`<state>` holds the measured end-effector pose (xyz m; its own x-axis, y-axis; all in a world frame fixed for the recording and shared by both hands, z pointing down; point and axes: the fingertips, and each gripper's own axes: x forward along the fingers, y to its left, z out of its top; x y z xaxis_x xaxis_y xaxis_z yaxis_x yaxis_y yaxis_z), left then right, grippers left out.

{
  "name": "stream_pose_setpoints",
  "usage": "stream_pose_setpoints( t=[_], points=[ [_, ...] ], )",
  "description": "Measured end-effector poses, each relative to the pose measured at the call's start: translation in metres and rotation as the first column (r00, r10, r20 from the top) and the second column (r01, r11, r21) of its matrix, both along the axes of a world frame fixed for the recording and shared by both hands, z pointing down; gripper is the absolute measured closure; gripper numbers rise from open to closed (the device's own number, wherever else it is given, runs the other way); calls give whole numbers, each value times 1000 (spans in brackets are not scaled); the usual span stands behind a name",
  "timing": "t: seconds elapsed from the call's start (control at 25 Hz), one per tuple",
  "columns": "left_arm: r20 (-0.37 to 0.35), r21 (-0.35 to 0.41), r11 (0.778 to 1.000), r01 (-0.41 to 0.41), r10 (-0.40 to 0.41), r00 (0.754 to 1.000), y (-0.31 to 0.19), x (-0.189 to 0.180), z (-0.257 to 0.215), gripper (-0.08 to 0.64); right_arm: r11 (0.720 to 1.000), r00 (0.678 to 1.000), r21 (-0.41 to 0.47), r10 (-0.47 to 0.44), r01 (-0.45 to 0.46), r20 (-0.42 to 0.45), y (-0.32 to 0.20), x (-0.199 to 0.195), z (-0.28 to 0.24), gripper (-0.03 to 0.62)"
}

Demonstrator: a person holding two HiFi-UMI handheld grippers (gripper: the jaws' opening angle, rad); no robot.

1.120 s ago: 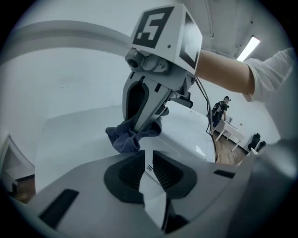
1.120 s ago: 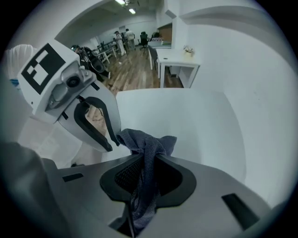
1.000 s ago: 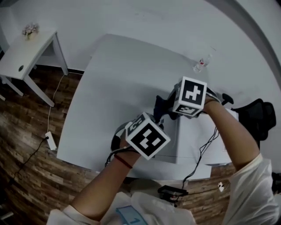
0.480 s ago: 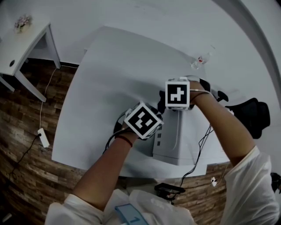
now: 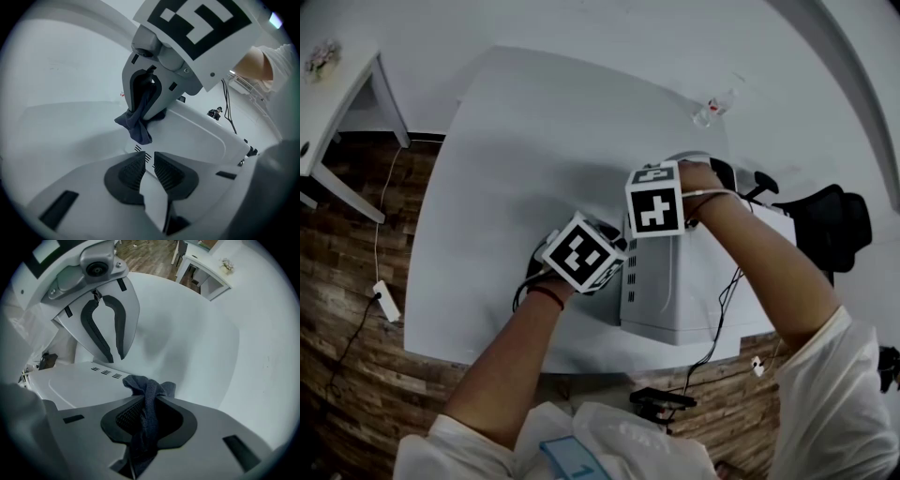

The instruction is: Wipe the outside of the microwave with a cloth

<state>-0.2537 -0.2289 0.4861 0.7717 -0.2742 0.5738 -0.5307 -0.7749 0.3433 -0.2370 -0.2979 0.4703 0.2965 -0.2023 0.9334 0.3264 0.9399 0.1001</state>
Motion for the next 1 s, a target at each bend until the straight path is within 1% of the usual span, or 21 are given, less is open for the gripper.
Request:
stream_pose_setpoints(
  t=[0.12,0.4,0.56,0.68,1.0],
  points=[
    [5,0,1000,-14,14,1000,5,4,1,502,1000,1000,-7,16,-17,-17,2,2,0,508],
    [11,-1,1000,-4,4,1000,9,1,4,502,999,999,-11,38,-38,-31,8,4,0,508],
    [12,-5,1000,-9,9,1000,12,-2,5,502,996,996,-33,77,-78,-47,18,8,1,508],
    [8,-1,1000,-12,12,1000,14,-3,5,502,996,996,-49,69,-72,-55,26,5,1,508],
    [16,-1,999,-32,32,999,22,-1,8,502,996,995,-50,75,-78,-61,42,6,2,508]
  ],
)
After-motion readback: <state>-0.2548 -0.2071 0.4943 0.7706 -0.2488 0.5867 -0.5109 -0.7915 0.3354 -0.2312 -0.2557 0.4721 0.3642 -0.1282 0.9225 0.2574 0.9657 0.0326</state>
